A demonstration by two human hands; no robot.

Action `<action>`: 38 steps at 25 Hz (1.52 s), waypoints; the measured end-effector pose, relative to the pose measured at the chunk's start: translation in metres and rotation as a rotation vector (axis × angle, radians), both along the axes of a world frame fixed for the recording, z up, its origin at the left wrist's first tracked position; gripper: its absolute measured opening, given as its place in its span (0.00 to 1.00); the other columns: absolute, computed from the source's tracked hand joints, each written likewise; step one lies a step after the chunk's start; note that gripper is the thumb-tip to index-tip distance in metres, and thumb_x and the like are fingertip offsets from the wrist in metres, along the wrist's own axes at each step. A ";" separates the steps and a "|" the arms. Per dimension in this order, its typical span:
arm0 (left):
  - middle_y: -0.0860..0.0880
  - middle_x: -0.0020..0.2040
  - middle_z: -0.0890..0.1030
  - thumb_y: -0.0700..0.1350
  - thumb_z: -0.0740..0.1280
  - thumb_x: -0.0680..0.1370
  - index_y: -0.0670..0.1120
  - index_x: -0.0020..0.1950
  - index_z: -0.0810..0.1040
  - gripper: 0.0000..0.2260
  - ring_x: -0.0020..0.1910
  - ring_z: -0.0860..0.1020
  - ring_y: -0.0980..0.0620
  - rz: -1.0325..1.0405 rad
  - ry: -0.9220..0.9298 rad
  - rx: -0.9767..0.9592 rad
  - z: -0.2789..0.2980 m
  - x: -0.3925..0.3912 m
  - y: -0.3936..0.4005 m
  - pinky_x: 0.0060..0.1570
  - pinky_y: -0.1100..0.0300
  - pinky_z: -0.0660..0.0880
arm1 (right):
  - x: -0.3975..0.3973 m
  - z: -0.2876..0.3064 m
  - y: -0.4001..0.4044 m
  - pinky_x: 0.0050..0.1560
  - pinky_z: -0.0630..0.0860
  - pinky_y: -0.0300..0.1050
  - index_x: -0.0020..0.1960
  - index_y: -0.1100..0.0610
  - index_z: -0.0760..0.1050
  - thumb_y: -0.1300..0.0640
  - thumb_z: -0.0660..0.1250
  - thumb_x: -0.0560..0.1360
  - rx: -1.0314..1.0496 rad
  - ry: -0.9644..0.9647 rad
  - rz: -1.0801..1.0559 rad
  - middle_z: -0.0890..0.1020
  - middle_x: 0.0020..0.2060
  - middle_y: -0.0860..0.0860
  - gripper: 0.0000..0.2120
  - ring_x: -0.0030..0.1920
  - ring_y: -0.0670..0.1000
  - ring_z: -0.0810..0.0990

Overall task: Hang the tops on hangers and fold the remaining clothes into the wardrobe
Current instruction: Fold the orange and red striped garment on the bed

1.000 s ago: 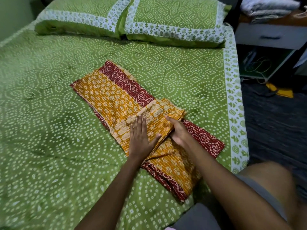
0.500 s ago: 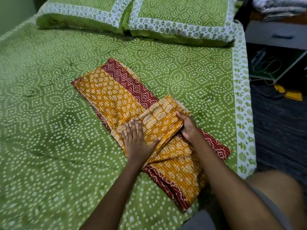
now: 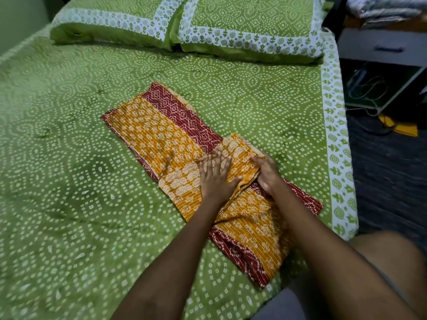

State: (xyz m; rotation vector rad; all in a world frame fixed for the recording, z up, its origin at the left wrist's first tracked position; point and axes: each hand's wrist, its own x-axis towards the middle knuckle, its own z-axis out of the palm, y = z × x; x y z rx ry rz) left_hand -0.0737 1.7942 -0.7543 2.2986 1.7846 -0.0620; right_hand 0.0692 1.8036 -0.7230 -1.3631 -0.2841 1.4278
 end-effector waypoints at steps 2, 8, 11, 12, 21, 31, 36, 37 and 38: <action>0.48 0.72 0.31 0.75 0.35 0.67 0.57 0.75 0.36 0.40 0.73 0.33 0.40 0.006 0.013 -0.025 0.002 0.000 0.021 0.62 0.41 0.24 | -0.006 0.004 0.003 0.57 0.71 0.44 0.72 0.58 0.63 0.68 0.65 0.74 -0.018 -0.106 -0.019 0.77 0.58 0.55 0.28 0.54 0.51 0.76; 0.49 0.56 0.80 0.42 0.58 0.81 0.47 0.60 0.76 0.11 0.57 0.76 0.50 0.651 -1.382 -0.107 0.038 -0.018 0.031 0.67 0.46 0.67 | -0.023 -0.010 -0.027 0.63 0.71 0.55 0.69 0.42 0.67 0.56 0.57 0.81 0.338 -1.049 0.713 0.73 0.65 0.50 0.19 0.61 0.52 0.74; 0.46 0.49 0.80 0.42 0.60 0.80 0.47 0.50 0.76 0.06 0.48 0.79 0.48 0.715 -1.426 -0.124 0.036 -0.032 0.028 0.55 0.49 0.77 | -0.011 -0.027 -0.031 0.73 0.46 0.47 0.73 0.49 0.60 0.56 0.56 0.81 0.460 -1.552 0.972 0.60 0.74 0.46 0.21 0.73 0.46 0.56; 0.45 0.52 0.80 0.41 0.61 0.80 0.44 0.52 0.76 0.06 0.49 0.79 0.49 0.637 -1.350 -0.069 0.037 -0.030 0.029 0.50 0.57 0.78 | -0.009 -0.027 -0.029 0.73 0.45 0.45 0.74 0.50 0.59 0.55 0.55 0.82 0.498 -1.583 0.986 0.60 0.74 0.46 0.21 0.74 0.46 0.55; 0.52 0.76 0.39 0.53 0.40 0.83 0.54 0.76 0.41 0.21 0.75 0.37 0.53 -0.284 -0.034 0.100 -0.008 -0.018 0.043 0.71 0.53 0.33 | 0.005 -0.024 -0.030 0.71 0.41 0.39 0.77 0.52 0.48 0.52 0.53 0.81 0.419 -1.699 1.138 0.53 0.76 0.49 0.26 0.76 0.46 0.49; 0.48 0.75 0.35 0.66 0.25 0.71 0.47 0.73 0.34 0.35 0.73 0.32 0.51 -0.215 0.010 0.063 -0.016 -0.018 -0.005 0.70 0.54 0.30 | 0.021 -0.035 -0.071 0.73 0.34 0.44 0.75 0.56 0.34 0.33 0.30 0.72 0.278 -1.771 1.138 0.38 0.75 0.51 0.39 0.74 0.46 0.36; 0.44 0.75 0.33 0.64 0.30 0.74 0.43 0.73 0.32 0.34 0.74 0.33 0.48 -0.185 0.007 -0.012 -0.014 0.001 -0.068 0.71 0.52 0.31 | 0.030 -0.038 -0.083 0.74 0.33 0.51 0.73 0.58 0.29 0.30 0.21 0.65 0.112 -1.873 1.035 0.33 0.73 0.53 0.45 0.74 0.51 0.33; 0.43 0.74 0.32 0.64 0.29 0.74 0.43 0.73 0.31 0.34 0.74 0.33 0.47 -0.186 0.015 -0.018 -0.014 0.005 -0.081 0.71 0.51 0.31 | 0.034 -0.039 -0.087 0.74 0.34 0.51 0.73 0.58 0.29 0.30 0.20 0.65 0.099 -1.881 1.042 0.33 0.73 0.53 0.45 0.74 0.51 0.32; 0.43 0.74 0.32 0.64 0.28 0.74 0.44 0.73 0.31 0.34 0.74 0.33 0.46 -0.191 0.014 -0.020 -0.013 0.009 -0.092 0.71 0.51 0.31 | 0.039 -0.038 -0.089 0.74 0.34 0.52 0.73 0.57 0.28 0.30 0.20 0.65 0.101 -1.885 1.054 0.33 0.73 0.53 0.44 0.74 0.51 0.32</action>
